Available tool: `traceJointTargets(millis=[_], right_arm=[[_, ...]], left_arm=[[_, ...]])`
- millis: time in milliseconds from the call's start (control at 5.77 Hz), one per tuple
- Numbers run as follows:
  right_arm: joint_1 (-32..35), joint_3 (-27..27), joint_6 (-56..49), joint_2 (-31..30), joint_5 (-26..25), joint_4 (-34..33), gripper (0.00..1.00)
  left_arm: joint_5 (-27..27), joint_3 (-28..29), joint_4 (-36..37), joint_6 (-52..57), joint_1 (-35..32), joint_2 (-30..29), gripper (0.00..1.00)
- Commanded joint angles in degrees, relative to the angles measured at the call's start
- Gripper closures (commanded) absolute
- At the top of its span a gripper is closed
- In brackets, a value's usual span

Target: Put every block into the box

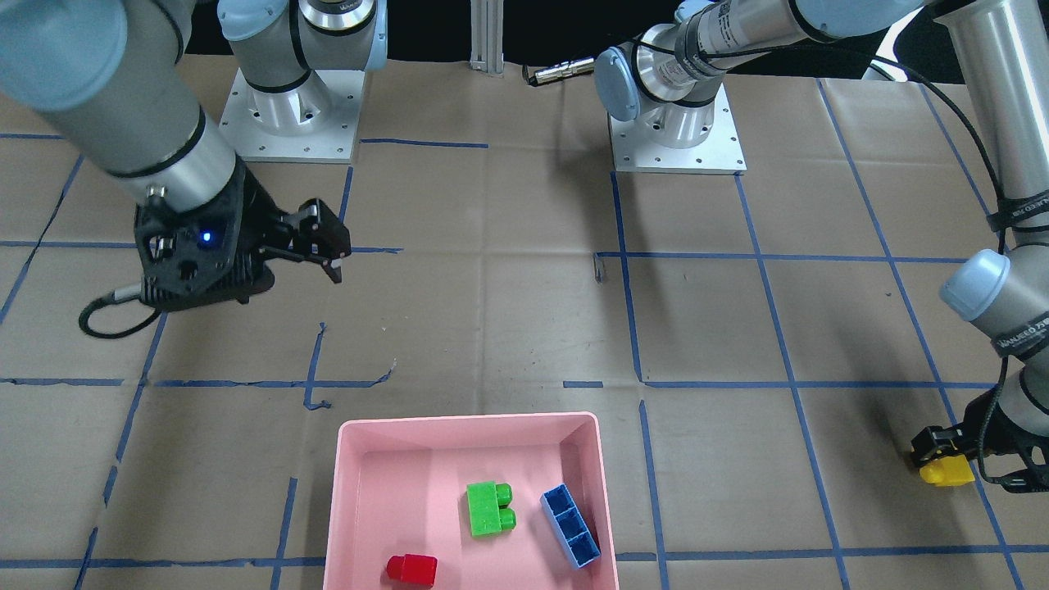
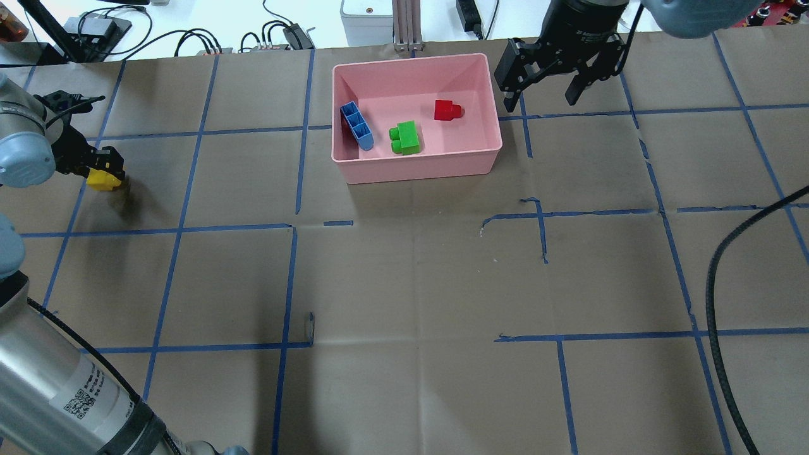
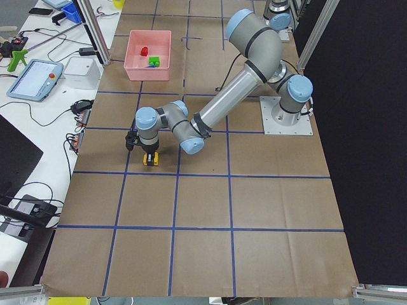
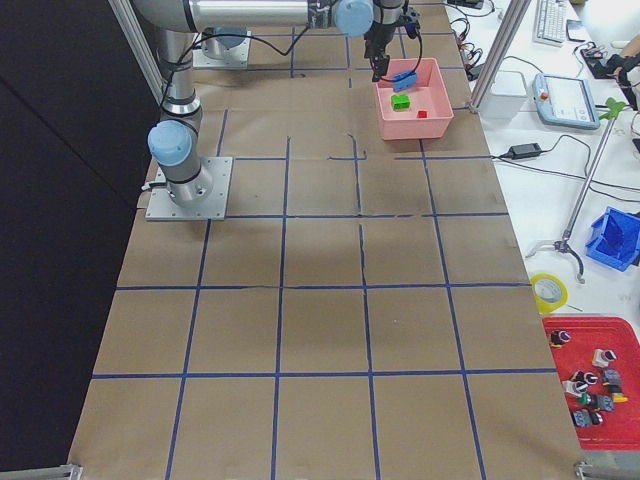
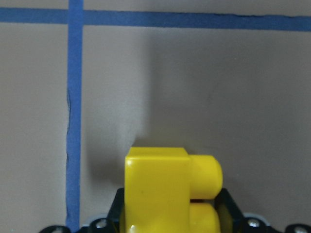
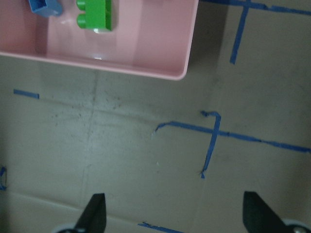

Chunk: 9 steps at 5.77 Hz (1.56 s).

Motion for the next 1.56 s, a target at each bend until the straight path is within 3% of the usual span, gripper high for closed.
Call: traceJointTargets(millis=[0, 346, 520, 693, 1213, 1386], right_arm=[[3.59, 16.59, 5.73, -13.22, -1.96, -8.51, 0.00], [3.96, 19.06, 5.59, -15.04, -7.72, -8.06, 0.00], [3.87, 19.49, 5.67, -15.83, -8.11, -7.97, 0.00], [3.61, 19.15, 5.76, -15.48, -7.85, -7.80, 0.00], [2.64, 19.67, 6.20, -15.75, -6.10, -8.23, 0.00], [2.64, 19.67, 6.20, -15.75, -6.09, -8.23, 0.00]], left_arm=[[0.52, 7.32, -15.29, -0.41, -2.49, 6.27, 0.80], [0.09, 19.44, -32.56, -5.38, -6.44, 6.75, 0.83], [-0.27, 23.77, -36.99, -12.47, -11.59, 6.14, 0.84], [-3.58, 25.29, -38.95, -20.03, -17.82, 6.22, 0.84], [-3.87, 27.67, -38.44, -42.62, -37.25, 4.83, 0.84], [-3.61, 28.03, -33.57, -47.65, -42.70, 1.16, 0.84]])
